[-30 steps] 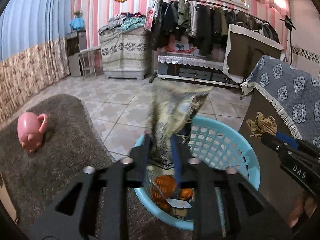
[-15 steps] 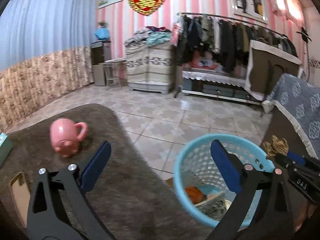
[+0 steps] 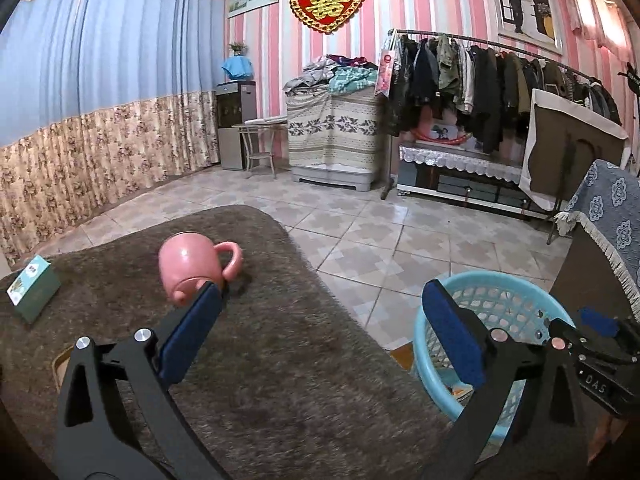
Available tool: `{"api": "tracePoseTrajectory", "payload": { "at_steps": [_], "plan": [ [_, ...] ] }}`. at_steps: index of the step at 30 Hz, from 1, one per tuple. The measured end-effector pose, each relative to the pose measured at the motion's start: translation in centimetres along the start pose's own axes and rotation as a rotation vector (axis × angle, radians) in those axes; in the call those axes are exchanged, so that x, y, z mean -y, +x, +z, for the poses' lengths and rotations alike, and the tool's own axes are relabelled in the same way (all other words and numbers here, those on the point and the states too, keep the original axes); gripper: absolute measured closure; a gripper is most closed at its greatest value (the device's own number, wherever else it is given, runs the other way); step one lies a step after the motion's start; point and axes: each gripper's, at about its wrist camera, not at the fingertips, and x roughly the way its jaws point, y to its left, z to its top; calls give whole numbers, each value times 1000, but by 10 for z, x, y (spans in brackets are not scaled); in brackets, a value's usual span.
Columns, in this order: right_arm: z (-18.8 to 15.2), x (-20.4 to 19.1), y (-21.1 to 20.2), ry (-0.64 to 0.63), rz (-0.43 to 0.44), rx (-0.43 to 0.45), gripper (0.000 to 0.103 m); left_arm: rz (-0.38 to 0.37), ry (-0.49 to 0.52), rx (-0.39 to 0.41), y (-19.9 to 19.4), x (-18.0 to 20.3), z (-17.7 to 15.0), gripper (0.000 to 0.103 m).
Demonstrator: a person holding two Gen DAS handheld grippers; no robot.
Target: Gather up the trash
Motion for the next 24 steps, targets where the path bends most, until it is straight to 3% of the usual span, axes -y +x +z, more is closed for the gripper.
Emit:
{"api": "tracePoseTrajectory", "payload": {
  "at_steps": [8, 18, 24],
  "plan": [
    [0, -16, -19, -24, 22, 28, 12, 92, -35, 25, -42, -35, -10, 5],
    [-5, -76, -83, -138, 164, 129, 4, 230, -92, 21, -110, -103, -37, 5],
    [-30, -106, -113, -201, 229, 127, 4, 305, -115, 13, -153, -133, -59, 5]
  ]
}}
